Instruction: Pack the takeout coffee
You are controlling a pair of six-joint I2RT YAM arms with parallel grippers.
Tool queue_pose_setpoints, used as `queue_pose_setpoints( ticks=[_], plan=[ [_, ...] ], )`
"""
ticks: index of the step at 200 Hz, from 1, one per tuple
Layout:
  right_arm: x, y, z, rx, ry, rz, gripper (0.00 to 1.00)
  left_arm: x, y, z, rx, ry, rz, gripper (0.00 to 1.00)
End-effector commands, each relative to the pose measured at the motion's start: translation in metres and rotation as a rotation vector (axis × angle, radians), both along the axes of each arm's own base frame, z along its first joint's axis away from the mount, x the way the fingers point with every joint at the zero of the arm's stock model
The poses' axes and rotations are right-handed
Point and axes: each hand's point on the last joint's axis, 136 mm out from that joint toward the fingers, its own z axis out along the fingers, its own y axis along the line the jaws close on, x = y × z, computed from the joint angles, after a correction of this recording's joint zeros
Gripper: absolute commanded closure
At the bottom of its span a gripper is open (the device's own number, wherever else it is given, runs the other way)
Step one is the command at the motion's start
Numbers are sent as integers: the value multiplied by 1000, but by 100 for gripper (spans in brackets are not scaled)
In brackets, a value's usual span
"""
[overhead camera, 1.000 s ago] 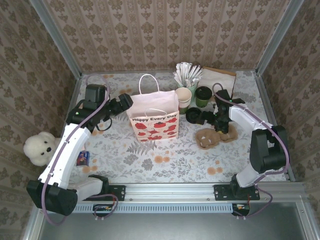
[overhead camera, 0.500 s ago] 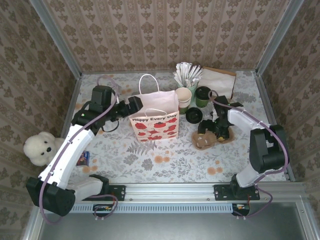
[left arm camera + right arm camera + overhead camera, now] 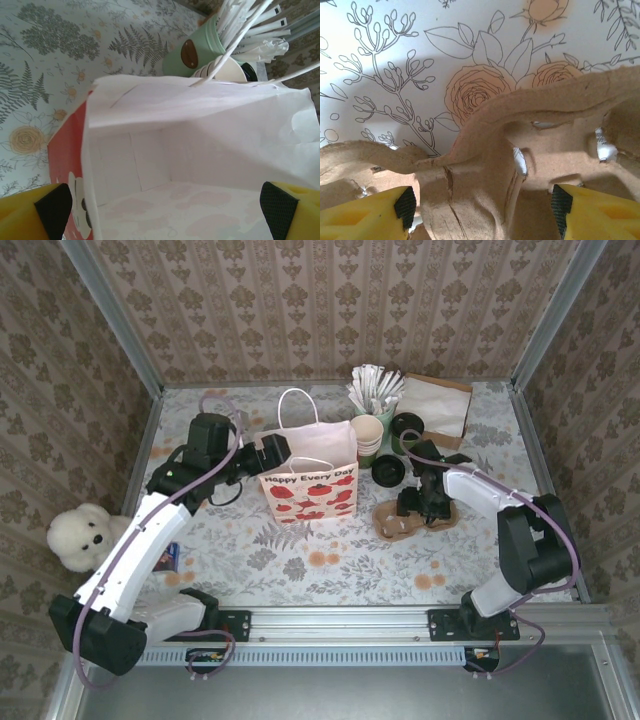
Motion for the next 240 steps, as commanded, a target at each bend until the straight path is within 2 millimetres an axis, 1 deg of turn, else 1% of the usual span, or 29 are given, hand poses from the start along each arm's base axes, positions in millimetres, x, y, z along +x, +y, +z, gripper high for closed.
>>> queue_pose_setpoints(
  ticks=[1,38,72,117,161,195,218,234,240],
  plan=[
    [6,2,2,-32,-46,76,27,2,9,7,36,-44,29,0],
    [0,13,-6,-69,-24,128,27,4,14,10,48,-65,52,0],
    [-8,11,-12,-97,12,126,27,4,22,9,50,-70,91,0],
    [-16,12,-12,-91,56,141,27,5,25,9,56,-72,100,0],
    [-18,9,-18,-130,77,172,29,6,24,8,55,-68,99,0],
    [-15,5,-16,-155,59,154,34,7,22,7,51,-66,86,0],
    [-12,6,-15,-151,35,151,33,7,19,2,51,-74,64,0],
    [-9,8,-14,-142,21,149,32,5,16,2,51,-92,36,0],
    [-8,8,-14,-141,17,150,33,4,18,4,70,-107,22,0]
  ],
)
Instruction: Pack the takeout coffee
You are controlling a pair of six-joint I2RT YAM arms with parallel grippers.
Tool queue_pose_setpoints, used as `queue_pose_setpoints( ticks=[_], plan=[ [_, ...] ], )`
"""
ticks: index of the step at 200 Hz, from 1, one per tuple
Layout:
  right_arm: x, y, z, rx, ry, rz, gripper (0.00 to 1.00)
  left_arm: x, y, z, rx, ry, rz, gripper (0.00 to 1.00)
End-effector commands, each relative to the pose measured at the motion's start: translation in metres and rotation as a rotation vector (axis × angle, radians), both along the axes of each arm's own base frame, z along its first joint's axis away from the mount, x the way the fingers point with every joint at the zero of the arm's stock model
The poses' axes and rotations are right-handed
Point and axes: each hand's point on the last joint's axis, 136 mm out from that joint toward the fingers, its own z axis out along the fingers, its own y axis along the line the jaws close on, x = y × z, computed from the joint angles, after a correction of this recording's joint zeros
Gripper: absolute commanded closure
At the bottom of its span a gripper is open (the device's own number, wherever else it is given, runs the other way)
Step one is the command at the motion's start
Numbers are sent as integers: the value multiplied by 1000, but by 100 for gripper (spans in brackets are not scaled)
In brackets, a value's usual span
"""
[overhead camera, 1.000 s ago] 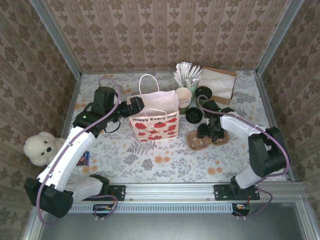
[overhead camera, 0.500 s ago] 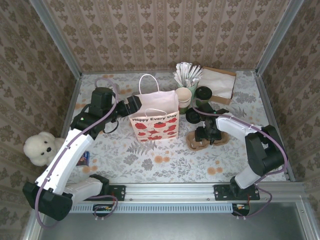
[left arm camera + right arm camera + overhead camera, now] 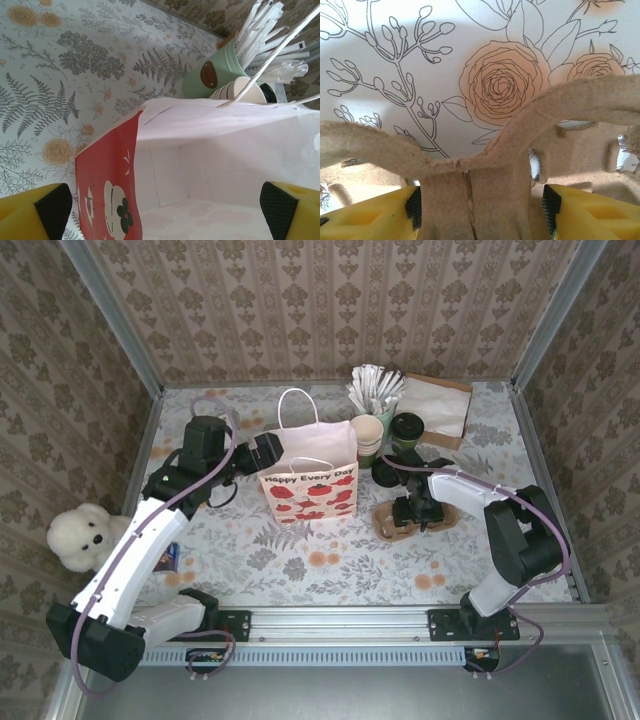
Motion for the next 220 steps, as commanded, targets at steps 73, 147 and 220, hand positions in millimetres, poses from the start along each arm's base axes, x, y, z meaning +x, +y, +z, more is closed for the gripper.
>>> queue_pose_setpoints(
  ticks=[73,147,220],
  plan=[
    [7,0,9,-16,-49,-1,50,-21,92,6,3,-85,230,0],
    [8,-14,30,-47,-138,-52,50,-54,124,-128,-14,442,504,0],
    [-2,-24,56,1,-255,-157,50,-55,88,-177,35,641,392,0]
  ],
)
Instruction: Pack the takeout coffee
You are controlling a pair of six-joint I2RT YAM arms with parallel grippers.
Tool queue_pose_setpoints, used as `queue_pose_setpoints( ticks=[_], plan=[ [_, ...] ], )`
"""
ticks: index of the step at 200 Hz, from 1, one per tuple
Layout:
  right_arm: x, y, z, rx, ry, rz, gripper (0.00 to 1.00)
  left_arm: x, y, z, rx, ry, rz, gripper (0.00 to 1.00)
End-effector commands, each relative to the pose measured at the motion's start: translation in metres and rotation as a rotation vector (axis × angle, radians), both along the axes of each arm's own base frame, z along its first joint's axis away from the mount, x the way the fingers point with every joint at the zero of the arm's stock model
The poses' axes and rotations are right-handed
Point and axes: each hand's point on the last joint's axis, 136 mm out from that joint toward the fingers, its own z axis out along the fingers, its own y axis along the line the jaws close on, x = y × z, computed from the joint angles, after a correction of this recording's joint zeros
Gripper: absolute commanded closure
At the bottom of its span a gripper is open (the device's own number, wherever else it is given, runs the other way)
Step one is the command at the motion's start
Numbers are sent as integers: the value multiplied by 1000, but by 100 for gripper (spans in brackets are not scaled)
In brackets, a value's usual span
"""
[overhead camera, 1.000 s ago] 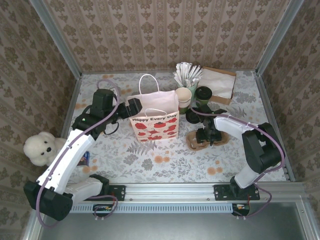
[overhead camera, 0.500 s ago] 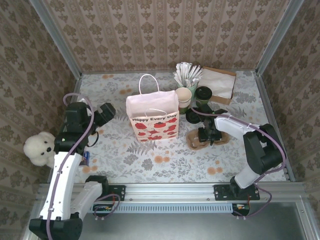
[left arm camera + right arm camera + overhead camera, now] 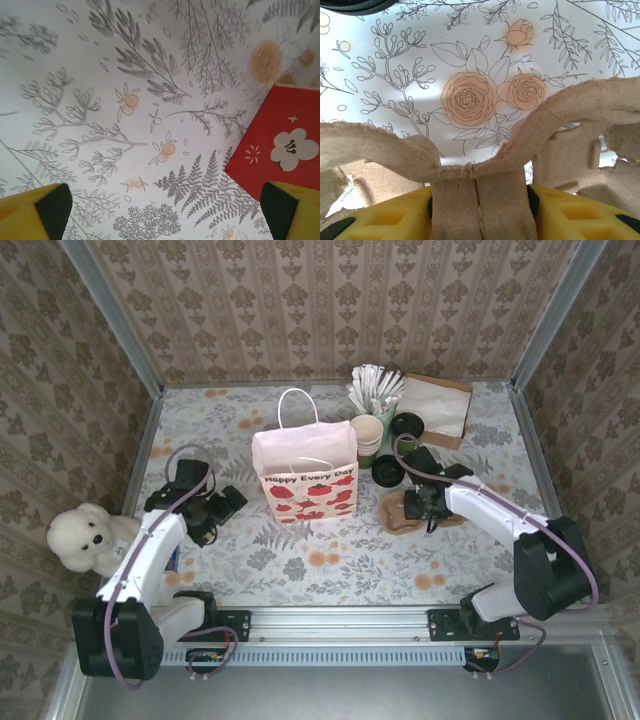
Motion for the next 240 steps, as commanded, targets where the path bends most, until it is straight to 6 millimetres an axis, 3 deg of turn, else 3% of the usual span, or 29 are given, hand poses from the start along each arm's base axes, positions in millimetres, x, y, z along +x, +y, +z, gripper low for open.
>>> queue_pose_setpoints(
  ticks=[1,67,103,136,167,205,240],
  plan=[
    [-6,-10,11,2,-50,-66,50,9,-18,-3,-35,19,-31,0],
    [-9,-11,32,41,-108,-80,50,37,-53,-27,-32,50,-111,0],
    [-8,-6,42,74,-121,-73,50,29,-71,-25,-51,62,-139,0],
    [-3,-4,61,119,-166,-95,50,9,-85,-26,-66,95,-160,0],
    [0,-10,73,163,-186,-137,50,-2,-112,-18,-115,105,-241,0],
    [3,-14,93,245,-213,-171,50,-5,-82,0,27,39,-231,0],
    [12,1,127,364,-257,-145,51,12,-44,38,62,-147,-136,0]
  ],
)
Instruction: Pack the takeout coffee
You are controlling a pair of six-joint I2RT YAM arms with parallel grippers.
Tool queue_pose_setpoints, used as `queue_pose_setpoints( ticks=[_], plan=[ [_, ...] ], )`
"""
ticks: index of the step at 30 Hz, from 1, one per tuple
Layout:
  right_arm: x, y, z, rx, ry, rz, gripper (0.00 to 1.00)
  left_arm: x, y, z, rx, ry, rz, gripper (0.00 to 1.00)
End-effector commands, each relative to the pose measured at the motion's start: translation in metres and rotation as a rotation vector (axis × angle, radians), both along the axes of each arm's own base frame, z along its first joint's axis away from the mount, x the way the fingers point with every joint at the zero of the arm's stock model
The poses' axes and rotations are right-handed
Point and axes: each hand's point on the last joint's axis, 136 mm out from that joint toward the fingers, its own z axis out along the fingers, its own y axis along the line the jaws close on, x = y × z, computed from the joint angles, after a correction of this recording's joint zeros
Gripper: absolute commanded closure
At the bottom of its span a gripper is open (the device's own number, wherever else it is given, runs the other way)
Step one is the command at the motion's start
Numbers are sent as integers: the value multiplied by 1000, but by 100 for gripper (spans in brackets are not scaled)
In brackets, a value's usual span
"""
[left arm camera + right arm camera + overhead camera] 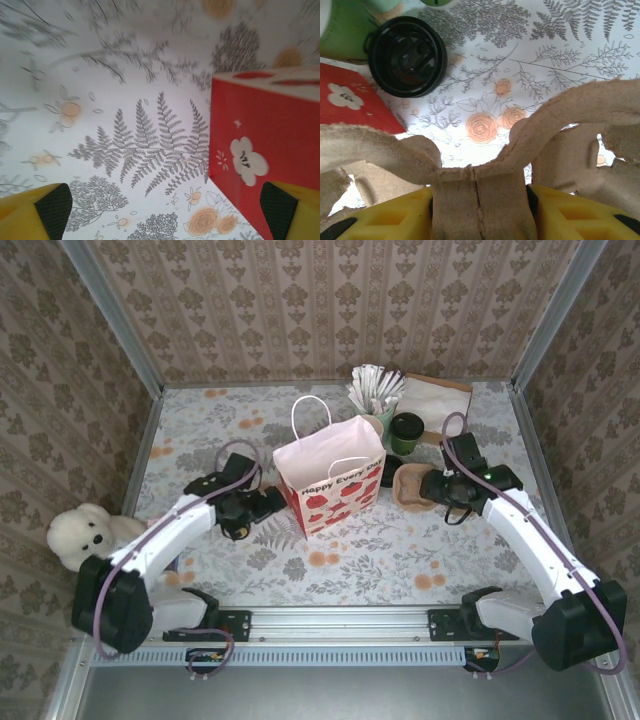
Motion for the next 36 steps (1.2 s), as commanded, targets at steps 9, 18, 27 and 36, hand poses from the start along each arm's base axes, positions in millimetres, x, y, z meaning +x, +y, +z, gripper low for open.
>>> queue_pose_setpoints(
  ticks=[9,18,27,36],
  plan=[
    [28,41,122,290,-237,113,51,55,33,163,-9,-632,-18,0],
    [62,73,217,433,-426,251,51,95,-68,276,-193,-952,-602,0],
    [75,106,236,548,-436,331,52,133,-116,270,-145,-972,-853,8],
    [78,172,232,650,-353,468,52,136,-144,246,-197,-886,-981,44]
  ],
)
